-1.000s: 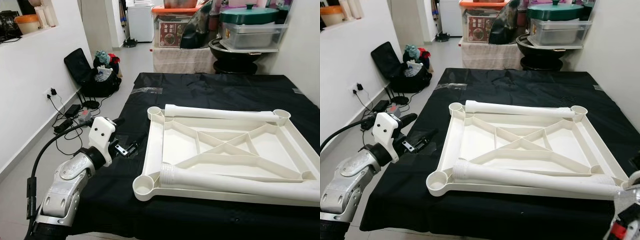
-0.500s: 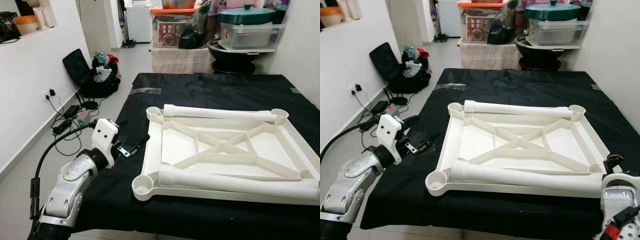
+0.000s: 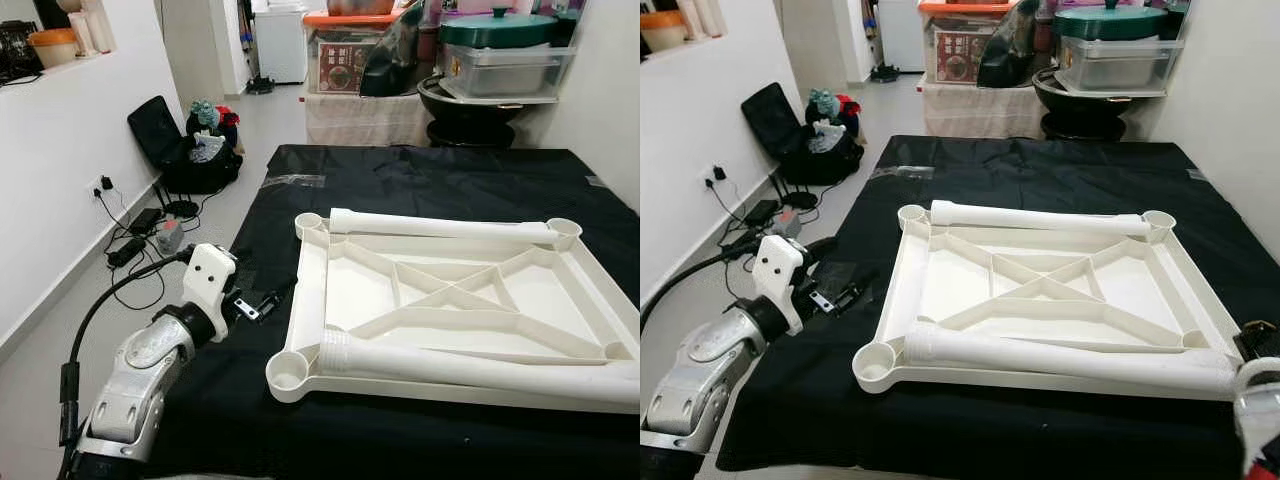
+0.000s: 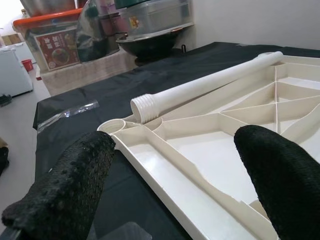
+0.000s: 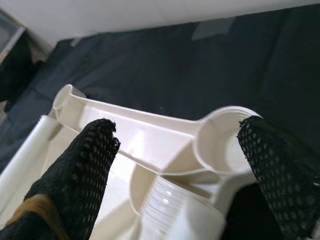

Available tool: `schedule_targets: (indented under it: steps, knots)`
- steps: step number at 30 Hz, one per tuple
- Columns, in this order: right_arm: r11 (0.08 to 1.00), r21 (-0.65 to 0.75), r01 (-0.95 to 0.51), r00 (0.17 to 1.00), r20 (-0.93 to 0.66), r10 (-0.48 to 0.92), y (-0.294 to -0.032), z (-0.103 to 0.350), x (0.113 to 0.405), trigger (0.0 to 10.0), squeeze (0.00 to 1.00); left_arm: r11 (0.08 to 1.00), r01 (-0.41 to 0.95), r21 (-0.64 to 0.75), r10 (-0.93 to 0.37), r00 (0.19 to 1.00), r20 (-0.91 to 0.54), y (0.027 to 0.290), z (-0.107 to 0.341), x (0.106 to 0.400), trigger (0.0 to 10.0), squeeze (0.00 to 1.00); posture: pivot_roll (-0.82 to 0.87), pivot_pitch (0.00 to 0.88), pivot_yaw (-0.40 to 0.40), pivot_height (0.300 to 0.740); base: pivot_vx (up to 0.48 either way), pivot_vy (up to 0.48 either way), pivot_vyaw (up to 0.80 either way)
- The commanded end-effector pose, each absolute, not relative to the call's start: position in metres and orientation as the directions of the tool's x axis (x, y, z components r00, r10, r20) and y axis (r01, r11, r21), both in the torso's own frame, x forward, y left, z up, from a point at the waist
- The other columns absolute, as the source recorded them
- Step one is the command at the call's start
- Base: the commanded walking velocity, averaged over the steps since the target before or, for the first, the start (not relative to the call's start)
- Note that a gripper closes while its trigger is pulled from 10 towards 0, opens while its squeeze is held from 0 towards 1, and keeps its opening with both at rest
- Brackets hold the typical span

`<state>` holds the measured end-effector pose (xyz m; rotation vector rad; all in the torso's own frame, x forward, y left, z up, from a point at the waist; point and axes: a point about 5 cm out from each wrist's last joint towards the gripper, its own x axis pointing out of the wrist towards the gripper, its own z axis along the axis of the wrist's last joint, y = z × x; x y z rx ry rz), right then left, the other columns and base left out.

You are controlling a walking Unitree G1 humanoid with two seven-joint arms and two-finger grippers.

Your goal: Building children table

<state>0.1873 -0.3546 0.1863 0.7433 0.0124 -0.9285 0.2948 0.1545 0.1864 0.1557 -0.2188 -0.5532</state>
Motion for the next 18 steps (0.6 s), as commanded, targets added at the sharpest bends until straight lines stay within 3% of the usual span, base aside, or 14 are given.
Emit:
schedule_targets:
  steps: [1, 18]
  knots:
    - [0.347, 0.582, 0.735, 0.614, -0.355, -0.705, -0.352, 0.183, 0.179, 10.0, 0.00, 0.838, 0.506, 0.204, -0.538, 0.829, 0.152, 0.154, 0.183, 0.294, 10.0, 0.00, -0.09, 0.000, -0.022, 0.740, 0.000, 0.000, 0.00]
    - [0.311, 0.675, 0.670, 0.715, -0.472, -0.516, -0.302, 0.163, 0.191, 10.0, 0.00, 0.846, 0.496, 0.195, -0.526, 0.837, 0.152, 0.154, 0.179, 0.292, 10.0, 0.00, -0.09, 0.000, -0.044, 0.740, 0.000, 0.000, 0.00]
